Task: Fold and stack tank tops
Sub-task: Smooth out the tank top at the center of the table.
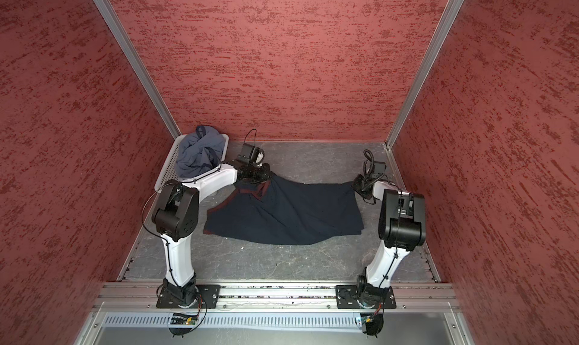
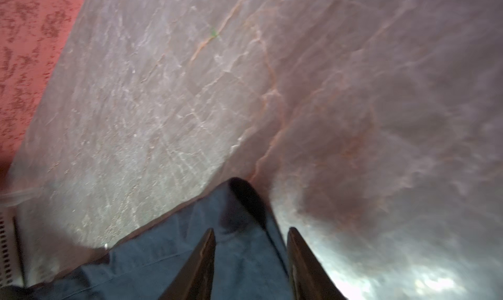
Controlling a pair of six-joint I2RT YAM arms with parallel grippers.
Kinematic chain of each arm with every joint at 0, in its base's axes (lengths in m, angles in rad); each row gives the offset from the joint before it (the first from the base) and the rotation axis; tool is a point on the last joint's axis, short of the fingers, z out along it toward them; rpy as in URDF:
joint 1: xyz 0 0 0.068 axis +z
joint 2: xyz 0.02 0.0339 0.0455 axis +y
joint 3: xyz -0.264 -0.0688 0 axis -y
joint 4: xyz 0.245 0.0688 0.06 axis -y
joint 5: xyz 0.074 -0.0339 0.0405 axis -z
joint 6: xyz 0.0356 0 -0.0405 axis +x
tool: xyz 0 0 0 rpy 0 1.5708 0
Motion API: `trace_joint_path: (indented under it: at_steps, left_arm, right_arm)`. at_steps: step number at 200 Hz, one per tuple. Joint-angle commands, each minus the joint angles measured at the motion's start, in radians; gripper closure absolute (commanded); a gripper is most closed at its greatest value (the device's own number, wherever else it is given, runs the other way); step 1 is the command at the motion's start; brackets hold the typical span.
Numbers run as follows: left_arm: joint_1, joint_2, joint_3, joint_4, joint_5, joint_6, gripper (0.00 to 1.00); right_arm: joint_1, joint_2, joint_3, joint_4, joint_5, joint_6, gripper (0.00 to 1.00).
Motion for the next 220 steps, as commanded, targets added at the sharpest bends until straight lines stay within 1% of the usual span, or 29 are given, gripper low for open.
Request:
trace_joint_path:
  at_steps: [1,26,40,59,82,120,146,165,182,208,220]
  left_arm:
    - [0.007,0.024,0.028,0.001,0.008,-0.002,0.98]
    - [0.007,0.03,0.031,0.001,0.007,-0.004,0.98]
    - [0.007,0.032,0.033,0.002,0.008,-0.005,0.99]
    - [0.007,0.033,0.035,-0.002,0.009,-0.002,0.98]
    - [0.007,0.036,0.036,-0.003,0.008,-0.002,0.98]
    - [0.007,0.024,0.024,0.006,0.008,-0.003,0.99]
    - [0.007,-0.003,0.009,0.021,-0.001,-0.002,0.99]
    - [0.007,-0.048,-0.02,0.042,-0.014,-0.002,1.0]
    - [0.008,-0.109,-0.068,0.075,-0.042,-0.004,1.0]
    - [0.011,-0.25,-0.165,0.136,-0.1,-0.005,1.0]
    - [0.015,-0.317,-0.213,0.168,-0.113,-0.007,1.0]
  right_arm:
    - [0.012,0.018,0.026,0.037,-0.04,0.001,0.56]
    - [0.024,0.045,0.039,0.006,-0.02,-0.006,0.61]
    - [0.028,0.051,0.045,-0.011,0.014,-0.008,0.61]
    - [0.03,0.066,0.062,-0.021,0.02,-0.016,0.62]
    - [0.041,0.072,0.075,-0.021,0.019,-0.018,0.69]
    - [0.055,0.057,0.096,-0.069,0.103,-0.029,0.84]
    - [0.058,0.022,0.101,-0.1,0.138,-0.035,0.9]
    - [0.061,-0.018,0.102,-0.139,0.161,-0.036,0.92]
    - [0.063,-0.083,0.096,-0.18,0.195,-0.036,0.92]
    - [0.063,-0.222,0.076,-0.262,0.259,-0.052,0.93]
    - [0.063,-0.289,0.062,-0.286,0.267,-0.06,0.94]
